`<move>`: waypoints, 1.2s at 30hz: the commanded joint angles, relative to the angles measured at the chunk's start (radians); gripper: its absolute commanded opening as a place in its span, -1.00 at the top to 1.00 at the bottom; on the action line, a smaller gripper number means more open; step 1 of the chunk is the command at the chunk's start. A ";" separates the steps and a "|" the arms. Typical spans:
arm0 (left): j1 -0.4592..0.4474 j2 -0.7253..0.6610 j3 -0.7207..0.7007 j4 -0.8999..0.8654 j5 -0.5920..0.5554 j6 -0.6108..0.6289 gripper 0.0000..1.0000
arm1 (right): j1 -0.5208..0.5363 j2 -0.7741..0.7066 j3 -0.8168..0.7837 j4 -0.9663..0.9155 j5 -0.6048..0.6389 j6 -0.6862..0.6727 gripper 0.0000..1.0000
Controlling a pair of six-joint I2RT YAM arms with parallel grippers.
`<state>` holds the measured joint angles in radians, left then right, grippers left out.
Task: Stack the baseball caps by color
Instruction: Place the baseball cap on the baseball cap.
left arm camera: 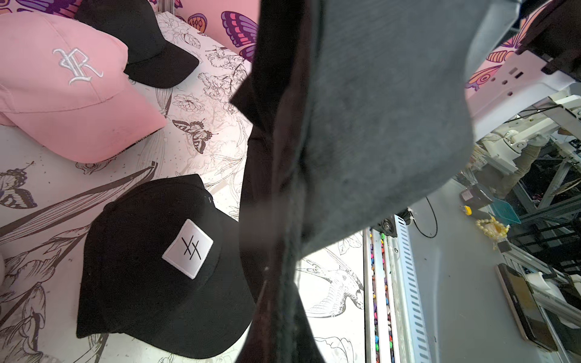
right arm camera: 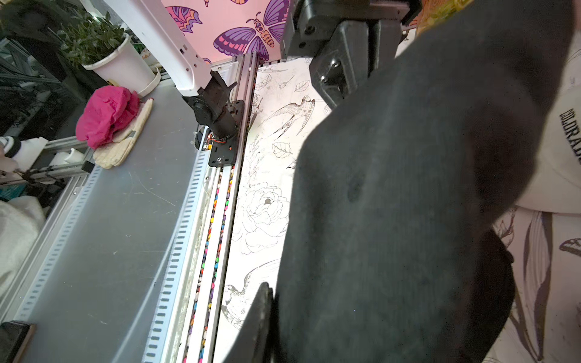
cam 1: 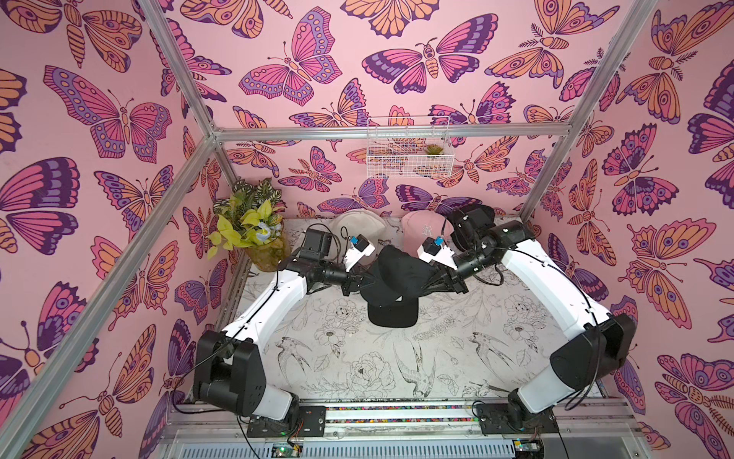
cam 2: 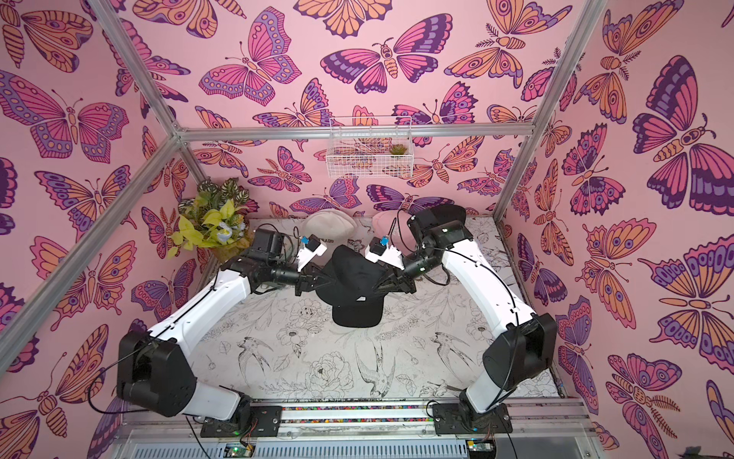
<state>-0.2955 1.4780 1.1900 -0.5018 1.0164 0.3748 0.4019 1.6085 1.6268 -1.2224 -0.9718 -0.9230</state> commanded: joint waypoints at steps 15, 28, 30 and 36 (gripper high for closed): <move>0.009 -0.006 0.010 0.110 -0.338 -0.172 0.70 | 0.042 -0.103 -0.072 0.094 0.051 0.131 1.00; 0.029 -0.293 -0.199 0.404 -0.676 -0.276 -1.00 | 0.112 -0.170 -0.158 0.263 0.237 0.295 1.00; 0.030 -0.333 -0.211 0.418 -0.678 -0.289 -1.00 | 0.131 -0.176 -0.168 0.263 0.268 0.306 1.00; 0.022 -0.405 -0.196 0.376 -0.278 -0.274 -1.00 | 0.193 -0.189 -0.162 0.182 0.287 0.270 1.00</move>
<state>-0.2687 1.0874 0.9966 -0.1284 0.5205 0.1036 0.5674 1.4506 1.4574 -0.9962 -0.7036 -0.6361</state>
